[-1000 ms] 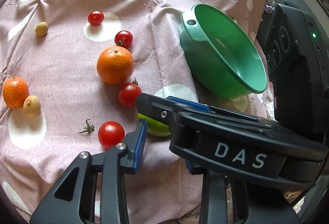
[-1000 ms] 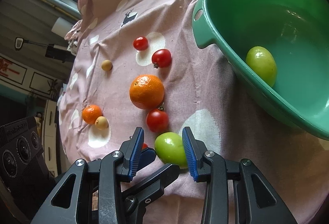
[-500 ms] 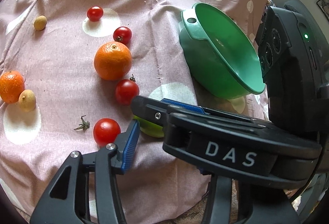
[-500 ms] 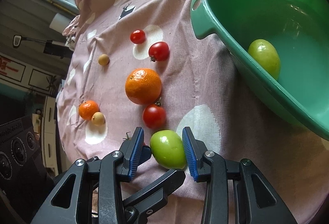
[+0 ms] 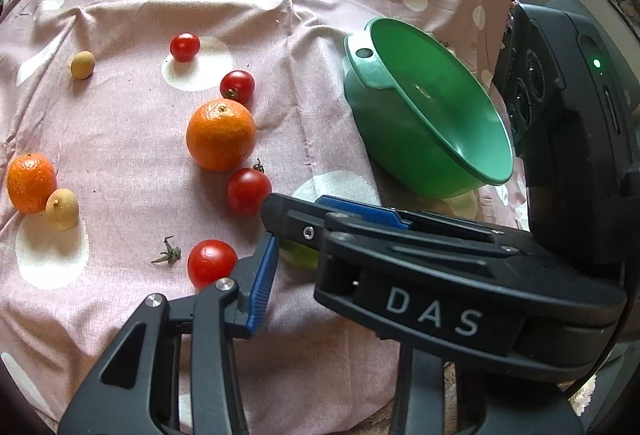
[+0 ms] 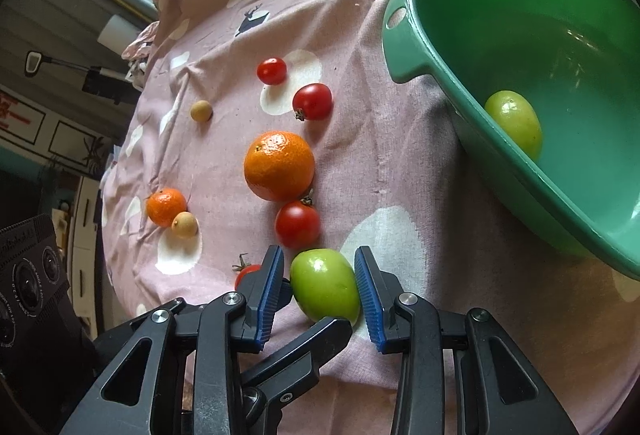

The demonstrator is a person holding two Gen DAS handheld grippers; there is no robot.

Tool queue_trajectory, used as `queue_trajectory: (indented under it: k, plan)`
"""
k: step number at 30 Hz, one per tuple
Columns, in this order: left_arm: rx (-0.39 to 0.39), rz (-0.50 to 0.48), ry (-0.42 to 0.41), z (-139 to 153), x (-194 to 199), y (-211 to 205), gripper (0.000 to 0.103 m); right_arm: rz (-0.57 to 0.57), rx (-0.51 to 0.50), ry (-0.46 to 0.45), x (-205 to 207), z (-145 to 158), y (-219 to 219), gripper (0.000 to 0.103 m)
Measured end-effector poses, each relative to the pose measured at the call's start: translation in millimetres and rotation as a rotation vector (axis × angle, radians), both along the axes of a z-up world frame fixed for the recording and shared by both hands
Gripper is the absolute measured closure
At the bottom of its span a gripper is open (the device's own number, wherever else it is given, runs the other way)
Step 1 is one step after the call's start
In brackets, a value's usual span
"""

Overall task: Organize fruits
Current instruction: 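Close the right tool on the green fruit, then carry the green fruit with the right tool over the green basin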

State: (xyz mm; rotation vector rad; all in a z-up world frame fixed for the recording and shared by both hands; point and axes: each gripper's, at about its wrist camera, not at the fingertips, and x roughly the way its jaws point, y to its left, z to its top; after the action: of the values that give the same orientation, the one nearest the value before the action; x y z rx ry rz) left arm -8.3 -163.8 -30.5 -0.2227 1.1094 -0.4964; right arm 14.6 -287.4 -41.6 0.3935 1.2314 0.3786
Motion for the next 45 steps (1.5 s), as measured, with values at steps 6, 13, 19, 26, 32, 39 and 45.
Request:
queue_trajectory:
  k: [6,13,19,26,32,39,45]
  plan:
    - [0.010,0.007,-0.069,18,-6,3,0.066,-0.007,0.022,-0.063,-3,17,0,0.063]
    - [0.015,0.011,-0.170,52,-11,4,0.066,-0.014,0.030,-0.150,-6,49,1,0.063]
    - [0.008,0.009,-0.277,90,-8,1,0.066,-0.026,0.036,-0.246,-3,87,-3,0.063]
    - [0.002,0.001,-0.408,130,-5,-7,0.066,-0.045,0.043,-0.378,1,135,-13,0.063]
    - [0.017,-0.036,-0.454,135,-3,-23,0.066,-0.083,0.055,-0.436,-1,144,-28,0.063]
    - [0.030,-0.091,-0.470,135,3,-55,0.066,-0.148,0.091,-0.438,-2,139,-60,0.063]
    - [0.023,-0.151,-0.483,133,6,-86,0.066,-0.231,0.117,-0.434,-4,133,-95,0.063]
